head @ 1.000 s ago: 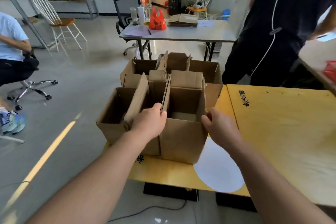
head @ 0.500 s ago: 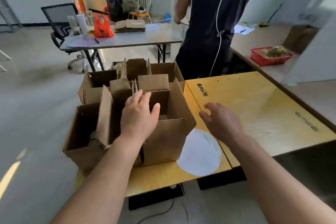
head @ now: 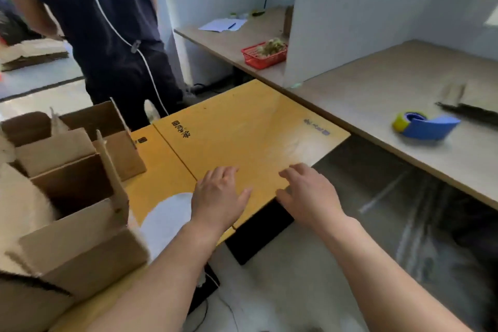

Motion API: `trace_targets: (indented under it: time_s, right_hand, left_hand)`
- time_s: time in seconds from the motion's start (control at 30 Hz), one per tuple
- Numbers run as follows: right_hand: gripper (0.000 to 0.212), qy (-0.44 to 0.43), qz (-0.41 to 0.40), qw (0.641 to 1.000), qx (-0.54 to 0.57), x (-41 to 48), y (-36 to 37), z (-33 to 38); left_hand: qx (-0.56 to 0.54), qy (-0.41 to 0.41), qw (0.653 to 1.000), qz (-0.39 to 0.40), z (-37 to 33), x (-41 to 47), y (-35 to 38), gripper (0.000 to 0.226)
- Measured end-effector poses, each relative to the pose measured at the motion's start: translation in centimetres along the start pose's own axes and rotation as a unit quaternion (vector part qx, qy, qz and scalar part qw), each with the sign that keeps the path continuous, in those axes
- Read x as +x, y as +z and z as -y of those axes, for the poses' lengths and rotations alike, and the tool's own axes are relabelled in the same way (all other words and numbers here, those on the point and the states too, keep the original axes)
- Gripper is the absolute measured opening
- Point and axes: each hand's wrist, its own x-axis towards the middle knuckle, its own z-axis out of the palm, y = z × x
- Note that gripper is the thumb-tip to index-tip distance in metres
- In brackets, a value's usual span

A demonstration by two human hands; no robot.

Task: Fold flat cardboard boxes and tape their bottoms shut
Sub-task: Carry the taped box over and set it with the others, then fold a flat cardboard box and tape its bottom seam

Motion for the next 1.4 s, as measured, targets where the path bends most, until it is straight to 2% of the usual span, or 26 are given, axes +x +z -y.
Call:
trace_targets:
  time_s: [0.23,0.43,0.83,1.07,1.23,1.4]
  right_hand:
    - [0.045,0.075,-0.042,0.996,0.009,-0.7,-2.8,-13.4]
    - [0.05,0.141,-0.065,0.988,-0.011,-2.3,-5.5,-24.0]
    - [0.046,0.267,-0.093,0.959,-0.032,-3.5,-8.2,-37.6]
    - [0.046,0.335,-0.112,0.934,-0.051,-1.0,-9.6,-46.5]
    - [0.045,0.366,-0.11,0.922,-0.065,2.9,-11.3,-53.8]
    - [0.046,0.395,-0.093,0.911,-0.067,7.8,-12.9,-61.5]
  left_hand:
    - [0.024,0.089,0.995,0.031,-12.9,6.5,4.5,0.055]
    - [0.02,0.17,0.985,0.025,-24.3,10.3,8.7,0.059]
    - [-0.01,0.304,0.952,0.043,-39.0,16.2,14.9,0.062]
    - [-0.03,0.355,0.933,0.056,-47.9,22.6,18.7,0.065]
    - [-0.069,0.368,0.923,0.091,-54.9,28.9,21.2,0.066]
    - [-0.064,0.366,0.921,0.117,-60.6,36.9,23.7,0.074]
